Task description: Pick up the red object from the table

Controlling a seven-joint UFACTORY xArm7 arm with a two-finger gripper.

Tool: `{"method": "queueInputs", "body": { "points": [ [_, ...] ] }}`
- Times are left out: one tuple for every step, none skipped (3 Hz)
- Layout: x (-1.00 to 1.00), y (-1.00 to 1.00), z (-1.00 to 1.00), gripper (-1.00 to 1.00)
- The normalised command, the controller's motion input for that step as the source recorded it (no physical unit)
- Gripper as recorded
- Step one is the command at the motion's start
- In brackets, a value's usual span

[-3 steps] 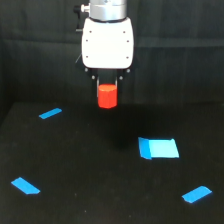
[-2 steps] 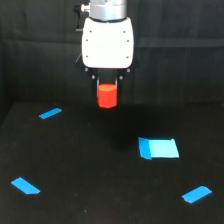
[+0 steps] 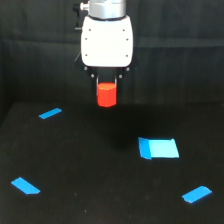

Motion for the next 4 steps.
{"method": "queueInputs", "body": {
  "points": [
    [0.03,-0.11,0.07,-0.99],
    [-0.14,0.01,0.02,-0.98],
    [0.08,-0.02,0.02,-0.95],
    [-0.01,-0.06,0.14,-0.97]
  ]
}}
